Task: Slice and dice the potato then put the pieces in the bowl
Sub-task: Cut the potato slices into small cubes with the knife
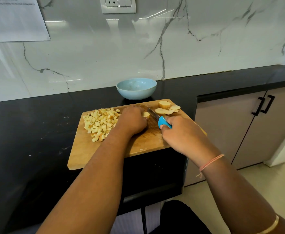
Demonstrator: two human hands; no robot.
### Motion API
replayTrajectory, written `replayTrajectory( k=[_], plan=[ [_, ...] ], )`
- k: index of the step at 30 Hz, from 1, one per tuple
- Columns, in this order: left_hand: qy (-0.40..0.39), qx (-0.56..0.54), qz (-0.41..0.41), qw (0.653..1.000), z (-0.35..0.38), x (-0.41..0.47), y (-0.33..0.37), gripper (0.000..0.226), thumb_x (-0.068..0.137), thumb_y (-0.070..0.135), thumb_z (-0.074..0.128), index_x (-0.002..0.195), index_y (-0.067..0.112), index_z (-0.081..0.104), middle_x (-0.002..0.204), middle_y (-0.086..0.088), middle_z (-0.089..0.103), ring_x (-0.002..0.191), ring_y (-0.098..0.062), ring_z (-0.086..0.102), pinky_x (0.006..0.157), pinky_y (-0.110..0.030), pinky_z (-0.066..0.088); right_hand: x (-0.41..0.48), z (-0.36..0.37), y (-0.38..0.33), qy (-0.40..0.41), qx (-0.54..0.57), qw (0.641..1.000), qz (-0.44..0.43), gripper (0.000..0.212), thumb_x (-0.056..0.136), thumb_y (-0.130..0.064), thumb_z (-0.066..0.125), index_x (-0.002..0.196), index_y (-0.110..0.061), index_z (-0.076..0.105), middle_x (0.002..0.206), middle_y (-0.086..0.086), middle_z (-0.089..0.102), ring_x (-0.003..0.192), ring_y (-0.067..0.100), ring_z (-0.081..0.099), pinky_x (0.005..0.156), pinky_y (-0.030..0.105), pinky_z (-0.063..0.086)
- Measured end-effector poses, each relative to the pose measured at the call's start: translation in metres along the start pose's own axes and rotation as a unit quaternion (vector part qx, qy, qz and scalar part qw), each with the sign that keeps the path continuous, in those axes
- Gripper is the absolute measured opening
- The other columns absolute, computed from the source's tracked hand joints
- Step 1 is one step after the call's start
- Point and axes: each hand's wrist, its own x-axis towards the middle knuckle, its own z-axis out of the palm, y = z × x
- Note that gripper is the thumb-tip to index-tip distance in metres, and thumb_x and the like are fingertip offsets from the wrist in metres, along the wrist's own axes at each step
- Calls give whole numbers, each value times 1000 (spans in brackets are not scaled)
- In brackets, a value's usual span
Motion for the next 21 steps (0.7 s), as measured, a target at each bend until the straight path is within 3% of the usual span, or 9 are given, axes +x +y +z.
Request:
replayTrajectory(
  k=[4,9,15,21],
  plan=[
    [-13,20,5,1000,2,1,-1,40,99,28,46,135,11,51,140,-11,47,131,-25,39,109,-36,30,0,2,0,-4,-1,1000,6,41,100,-34,41,138,-21,45,99,-6,53,87,9,51,72,23,42],
    [-27,63,-14,998,8,7,-5,43,100,37,40,136,14,49,145,-13,32,134,-31,29,111,-44,26,1,3,0,-15,-10,1000,14,41,100,-35,40,138,-22,44,99,-5,55,88,10,53,73,25,45],
    [-24,87,6,996,8,8,-6,42,100,35,41,136,14,49,142,-14,42,133,-29,34,112,-42,25,2,1,-2,-23,-12,999,20,42,100,-34,40,140,-22,43,99,-5,54,90,11,53,73,25,44],
    [22,-13,-27,999,3,7,0,30,94,30,57,117,12,64,114,-6,64,103,-19,56,87,-29,44,5,-3,-10,-23,-15,999,30,40,99,-33,41,137,-20,46,100,-4,52,94,14,52,86,32,50]
  ],
)
